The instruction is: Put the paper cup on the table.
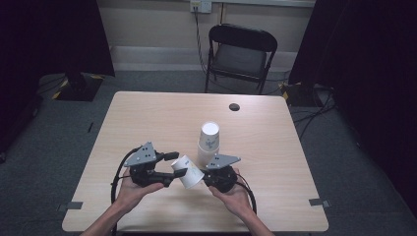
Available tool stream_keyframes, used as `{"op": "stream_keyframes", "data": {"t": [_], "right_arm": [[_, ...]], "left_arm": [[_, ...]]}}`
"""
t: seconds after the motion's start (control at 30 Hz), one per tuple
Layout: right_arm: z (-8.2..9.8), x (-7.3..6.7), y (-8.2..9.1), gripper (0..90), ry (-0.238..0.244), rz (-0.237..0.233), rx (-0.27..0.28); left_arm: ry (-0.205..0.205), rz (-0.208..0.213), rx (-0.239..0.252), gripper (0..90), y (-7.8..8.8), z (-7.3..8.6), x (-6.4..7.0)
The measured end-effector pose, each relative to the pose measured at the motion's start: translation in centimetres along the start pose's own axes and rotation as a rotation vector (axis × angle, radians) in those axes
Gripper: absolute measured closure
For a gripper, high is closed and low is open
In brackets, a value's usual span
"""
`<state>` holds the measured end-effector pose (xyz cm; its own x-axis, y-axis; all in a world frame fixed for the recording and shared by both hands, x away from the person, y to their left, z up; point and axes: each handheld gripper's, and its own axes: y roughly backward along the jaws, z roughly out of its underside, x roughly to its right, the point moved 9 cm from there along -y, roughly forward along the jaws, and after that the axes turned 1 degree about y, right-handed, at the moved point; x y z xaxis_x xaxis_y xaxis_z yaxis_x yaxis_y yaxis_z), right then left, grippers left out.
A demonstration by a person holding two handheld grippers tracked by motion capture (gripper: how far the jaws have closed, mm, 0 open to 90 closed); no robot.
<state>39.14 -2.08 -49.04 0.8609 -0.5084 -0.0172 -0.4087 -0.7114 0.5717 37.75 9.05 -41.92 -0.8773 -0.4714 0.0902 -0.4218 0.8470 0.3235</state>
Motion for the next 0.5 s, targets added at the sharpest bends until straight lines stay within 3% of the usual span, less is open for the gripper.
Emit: {"op": "stream_keyframes", "data": {"t": [0.17, 0.27, 0.5], "right_arm": [[0.17, -0.37, -0.52, 87.6, -0.001, -0.023, -0.033], [-0.01, -0.50, -0.52, 87.6, 0.003, -0.023, -0.026], [0.53, -0.70, -0.99, 87.6, -0.005, -0.045, -0.080]], "left_arm": [[-0.046, 0.017, -0.018, 33.6, -0.22, 0.31, 0.45], [-0.092, 0.018, -0.055, 30.8, -0.29, 0.64, 0.48], [-0.107, 0.021, -0.062, 29.4, -0.42, 0.87, 0.45]]}}
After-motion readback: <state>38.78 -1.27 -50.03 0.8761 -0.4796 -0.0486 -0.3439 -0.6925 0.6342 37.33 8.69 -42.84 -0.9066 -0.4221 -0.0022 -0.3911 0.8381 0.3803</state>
